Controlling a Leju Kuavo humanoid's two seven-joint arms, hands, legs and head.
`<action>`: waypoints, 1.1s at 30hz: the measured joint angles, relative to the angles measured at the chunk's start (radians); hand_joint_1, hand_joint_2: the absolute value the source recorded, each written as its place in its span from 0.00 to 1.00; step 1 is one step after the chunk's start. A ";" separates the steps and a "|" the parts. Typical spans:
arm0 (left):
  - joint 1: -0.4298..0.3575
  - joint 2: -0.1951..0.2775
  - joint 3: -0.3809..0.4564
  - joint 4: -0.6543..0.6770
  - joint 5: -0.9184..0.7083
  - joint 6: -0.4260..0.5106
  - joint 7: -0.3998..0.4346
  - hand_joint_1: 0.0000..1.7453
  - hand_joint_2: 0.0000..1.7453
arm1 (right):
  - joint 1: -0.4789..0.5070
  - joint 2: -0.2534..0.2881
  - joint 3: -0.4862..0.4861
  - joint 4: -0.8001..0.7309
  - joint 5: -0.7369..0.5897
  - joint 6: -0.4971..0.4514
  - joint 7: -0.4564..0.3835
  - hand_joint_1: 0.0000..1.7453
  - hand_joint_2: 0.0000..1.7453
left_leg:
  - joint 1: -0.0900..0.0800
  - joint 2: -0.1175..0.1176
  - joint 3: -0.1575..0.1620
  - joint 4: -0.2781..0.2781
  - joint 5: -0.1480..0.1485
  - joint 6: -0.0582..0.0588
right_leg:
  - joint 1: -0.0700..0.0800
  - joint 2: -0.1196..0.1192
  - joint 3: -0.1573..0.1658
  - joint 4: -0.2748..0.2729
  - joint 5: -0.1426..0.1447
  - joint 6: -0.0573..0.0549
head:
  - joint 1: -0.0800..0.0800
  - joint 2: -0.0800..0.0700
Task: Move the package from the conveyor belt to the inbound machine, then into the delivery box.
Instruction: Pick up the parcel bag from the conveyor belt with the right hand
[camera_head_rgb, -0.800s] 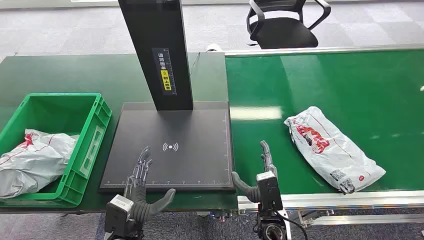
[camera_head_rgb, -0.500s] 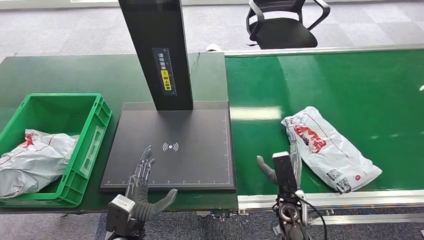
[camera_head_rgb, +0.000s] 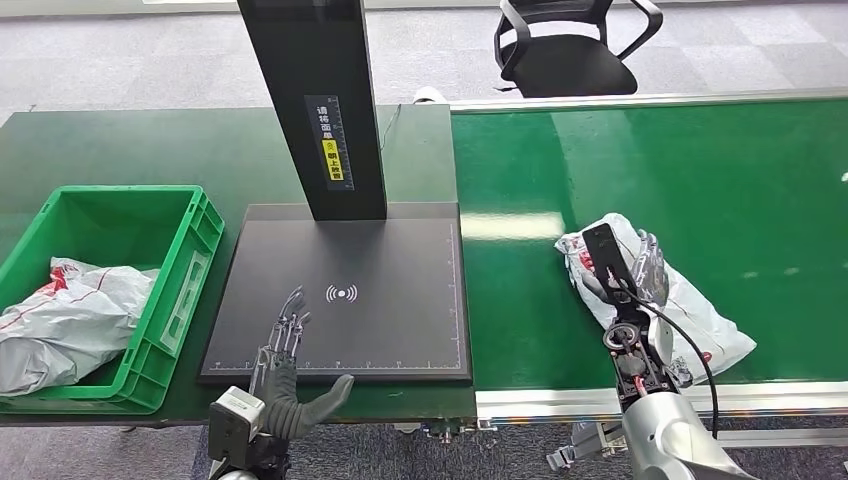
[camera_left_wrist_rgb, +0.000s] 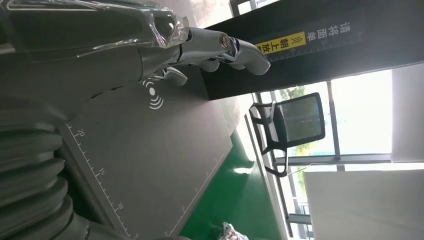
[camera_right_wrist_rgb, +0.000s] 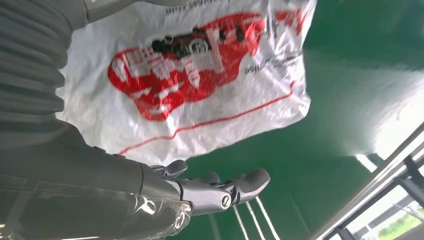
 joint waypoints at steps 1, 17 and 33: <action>0.001 0.001 0.000 0.000 0.008 -0.005 -0.003 0.00 1.00 | -0.014 -0.005 0.006 0.014 0.033 0.008 0.035 0.00 1.00 | 0.000 0.000 0.000 0.000 0.000 0.000 | 0.000 0.000 0.000 0.000 0.000 0.000 | 0.000 0.000; 0.002 0.013 -0.006 0.000 0.068 -0.056 -0.030 0.00 1.00 | -0.063 -0.023 0.114 0.134 0.269 0.513 0.474 0.00 1.00 | 0.000 -0.004 0.003 0.000 0.000 0.000 | 0.000 -0.005 0.003 -0.001 -0.001 0.001 | 0.000 0.000; 0.000 0.014 -0.006 0.000 0.068 -0.060 -0.018 0.00 1.00 | -0.073 -0.011 0.164 0.142 0.342 0.587 0.569 1.00 1.00 | 0.000 -0.012 0.009 0.000 0.000 0.001 | 0.000 -0.013 0.013 -0.001 -0.003 0.002 | 0.000 0.000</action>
